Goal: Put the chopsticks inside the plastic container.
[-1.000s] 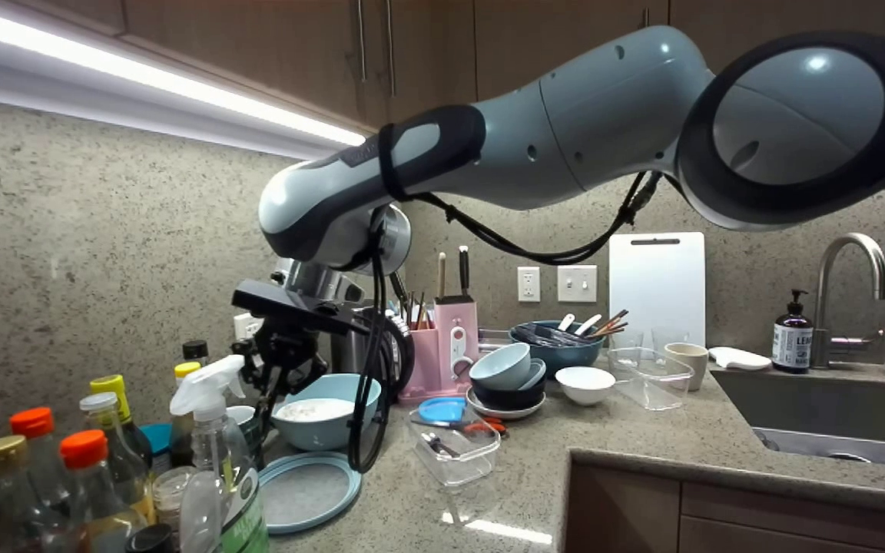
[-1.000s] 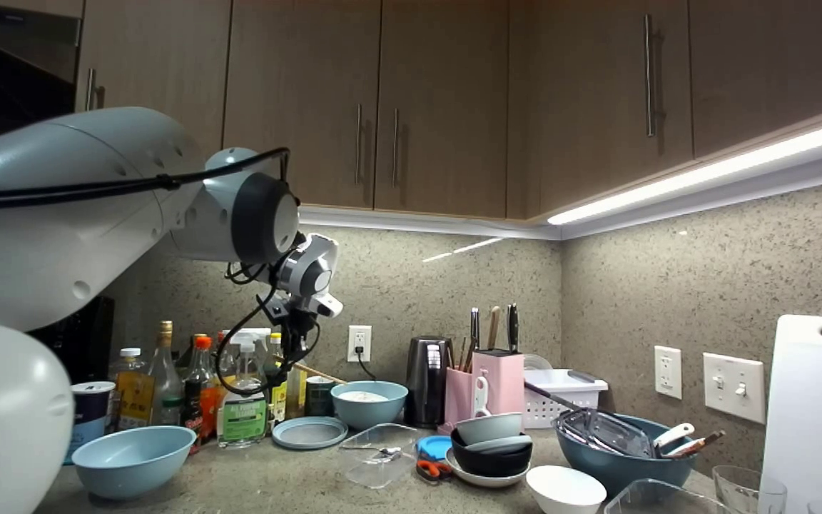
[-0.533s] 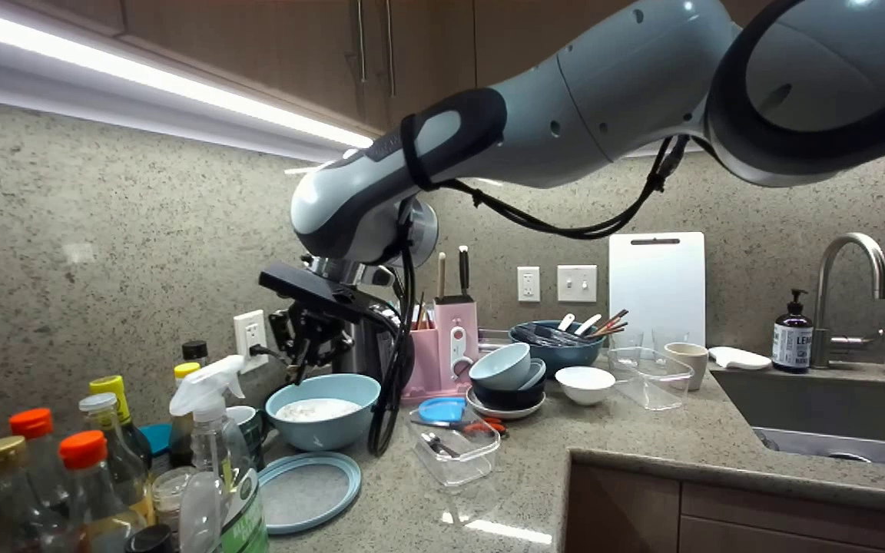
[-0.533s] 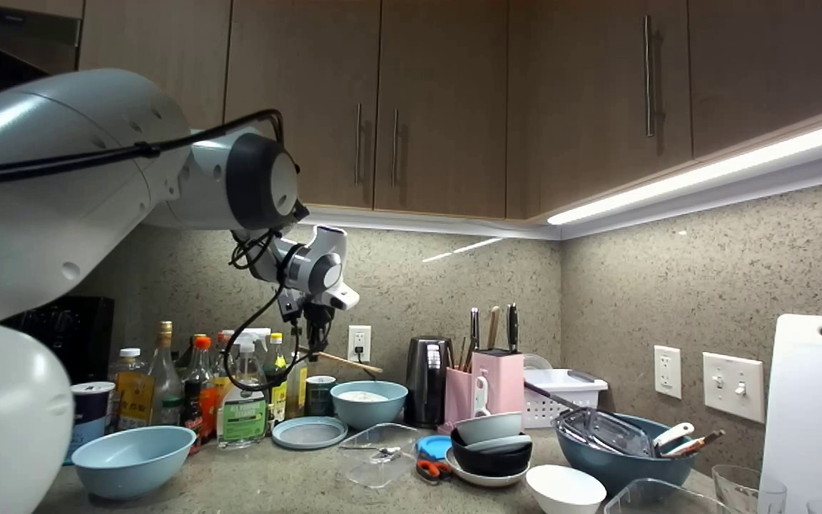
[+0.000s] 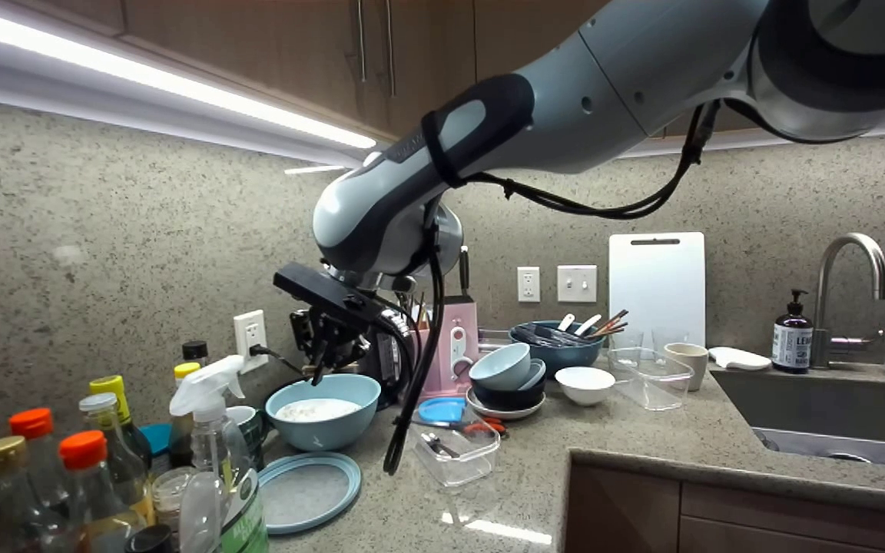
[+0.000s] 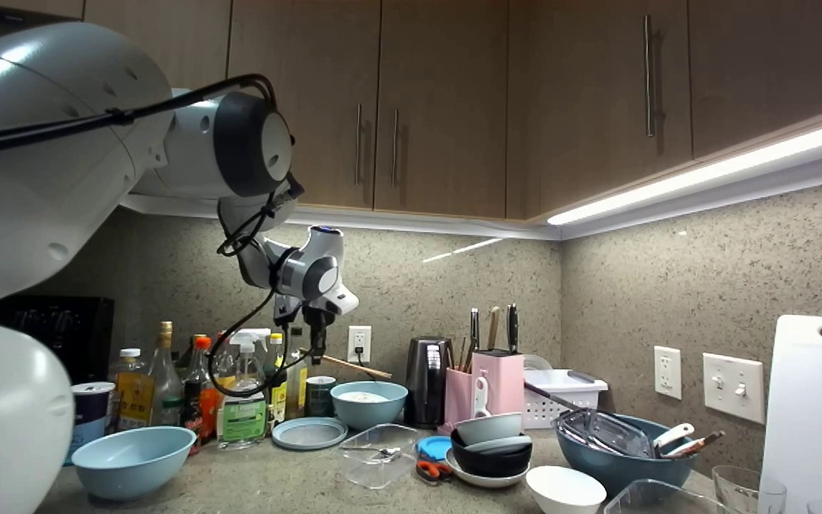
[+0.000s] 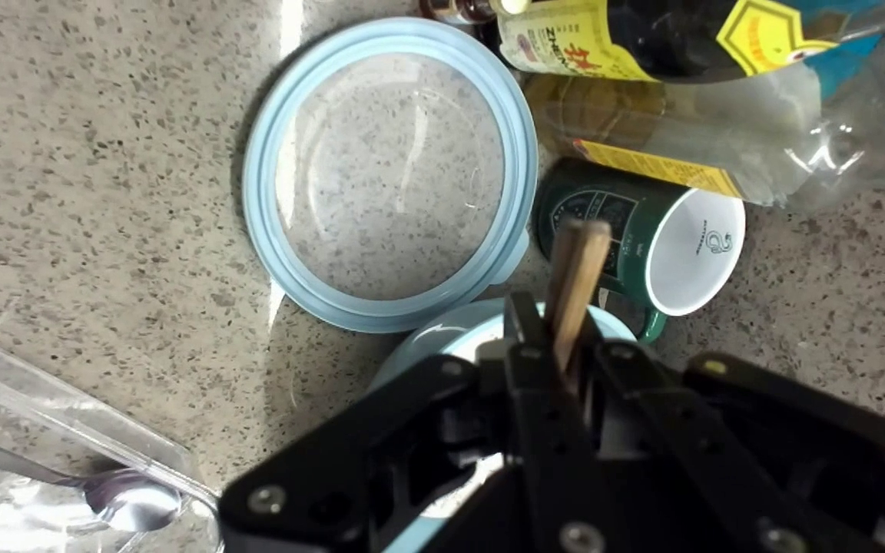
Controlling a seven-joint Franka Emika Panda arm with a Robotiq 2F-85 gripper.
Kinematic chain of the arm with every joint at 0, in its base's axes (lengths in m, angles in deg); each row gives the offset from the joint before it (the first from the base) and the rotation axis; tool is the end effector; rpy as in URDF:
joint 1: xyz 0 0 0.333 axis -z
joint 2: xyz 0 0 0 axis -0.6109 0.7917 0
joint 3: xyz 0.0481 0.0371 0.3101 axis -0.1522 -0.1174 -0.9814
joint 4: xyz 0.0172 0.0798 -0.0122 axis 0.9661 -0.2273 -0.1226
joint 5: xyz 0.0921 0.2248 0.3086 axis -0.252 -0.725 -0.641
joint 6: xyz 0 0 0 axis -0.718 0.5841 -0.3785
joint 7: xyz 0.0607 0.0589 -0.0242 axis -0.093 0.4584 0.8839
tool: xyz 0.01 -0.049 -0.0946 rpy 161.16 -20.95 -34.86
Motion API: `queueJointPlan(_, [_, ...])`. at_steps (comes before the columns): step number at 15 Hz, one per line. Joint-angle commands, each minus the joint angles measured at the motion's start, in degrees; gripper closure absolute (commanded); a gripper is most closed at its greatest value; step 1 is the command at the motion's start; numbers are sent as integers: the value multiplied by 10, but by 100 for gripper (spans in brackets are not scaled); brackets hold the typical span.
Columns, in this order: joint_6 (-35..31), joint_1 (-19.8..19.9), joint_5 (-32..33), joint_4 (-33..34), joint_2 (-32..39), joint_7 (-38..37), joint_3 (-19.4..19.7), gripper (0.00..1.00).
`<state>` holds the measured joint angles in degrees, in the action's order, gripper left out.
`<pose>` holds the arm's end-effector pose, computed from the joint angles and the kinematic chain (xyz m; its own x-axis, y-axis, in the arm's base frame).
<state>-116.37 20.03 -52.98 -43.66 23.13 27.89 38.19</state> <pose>0.7088 0.2380 0.3760 0.6485 -0.7607 0.0274 -0.6613 -0.5809 -0.4747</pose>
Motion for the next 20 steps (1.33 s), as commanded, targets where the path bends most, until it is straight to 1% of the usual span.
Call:
queueJointPlan(1, [1, 7, 8, 1, 0, -5, -8, 91])
queueJointPlan(2, [0, 7, 8, 1, 0, -5, -8, 91])
queueJointPlan(3, [13, -1, 25, -19, -14, -9, 2, 98])
queueJointPlan(5, [19, -11, 50, -70, -49, -36, 21, 98])
queueJointPlan(8, [-25, -23, 75, -159, -101, -110, 48, 98])
queueJointPlan(11, [-53, -38, 123, -239, -152, -203, 74, 98])
queueJointPlan(13, [-73, -35, 138, -286, -183, -248, 69, 98])
queueJointPlan(15, [-79, -6, 94, -303, -194, -222, 27, 98])
queueJointPlan(16, [-84, 10, 64, -302, -192, -193, 4, 98])
queueJointPlan(17, [-105, 15, 57, -298, -186, -188, -3, 98])
queueJointPlan(18, [-74, 7, 92, -274, -171, -214, 9, 98])
queueJointPlan(19, [-77, 9, 89, -275, -171, -213, 4, 91])
queueJointPlan(20, [-77, 9, 89, -274, -170, -213, 4, 91])
